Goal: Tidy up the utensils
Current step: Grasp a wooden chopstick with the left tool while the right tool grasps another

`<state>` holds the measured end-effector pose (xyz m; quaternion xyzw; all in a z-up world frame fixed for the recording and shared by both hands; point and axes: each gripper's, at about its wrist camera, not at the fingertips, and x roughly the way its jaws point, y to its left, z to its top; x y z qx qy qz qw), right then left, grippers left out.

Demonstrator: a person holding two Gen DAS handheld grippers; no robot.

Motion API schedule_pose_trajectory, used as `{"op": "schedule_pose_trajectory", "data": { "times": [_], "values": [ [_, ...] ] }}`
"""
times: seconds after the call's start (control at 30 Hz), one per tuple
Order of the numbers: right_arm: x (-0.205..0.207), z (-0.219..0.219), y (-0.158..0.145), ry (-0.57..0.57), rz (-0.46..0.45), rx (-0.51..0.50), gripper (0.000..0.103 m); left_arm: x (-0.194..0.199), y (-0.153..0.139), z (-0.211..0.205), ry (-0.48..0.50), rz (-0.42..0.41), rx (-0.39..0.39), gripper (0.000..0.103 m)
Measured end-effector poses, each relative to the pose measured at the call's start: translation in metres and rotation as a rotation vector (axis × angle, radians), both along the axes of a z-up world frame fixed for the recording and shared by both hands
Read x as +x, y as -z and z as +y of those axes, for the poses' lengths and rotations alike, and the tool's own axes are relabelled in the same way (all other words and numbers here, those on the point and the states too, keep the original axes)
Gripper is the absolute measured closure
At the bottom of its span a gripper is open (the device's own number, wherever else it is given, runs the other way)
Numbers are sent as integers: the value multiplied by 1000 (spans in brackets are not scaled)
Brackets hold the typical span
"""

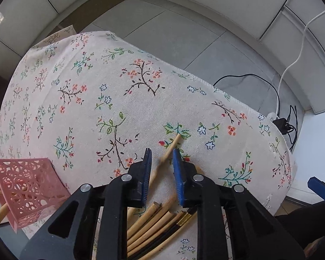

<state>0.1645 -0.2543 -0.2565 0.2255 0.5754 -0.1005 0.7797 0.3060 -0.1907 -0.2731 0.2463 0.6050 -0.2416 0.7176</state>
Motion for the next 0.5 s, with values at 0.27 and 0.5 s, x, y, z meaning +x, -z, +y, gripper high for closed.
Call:
{"op": "schedule_pose_trajectory", "data": {
  "times": [0.27,0.5],
  "values": [
    [8,-15,6,91,3,43,7,-14,0,3,32,-118,10,93],
    [31,-18,16,201,1,175,9,-72,-90,54,33,-363,-60,96]
  ]
}}
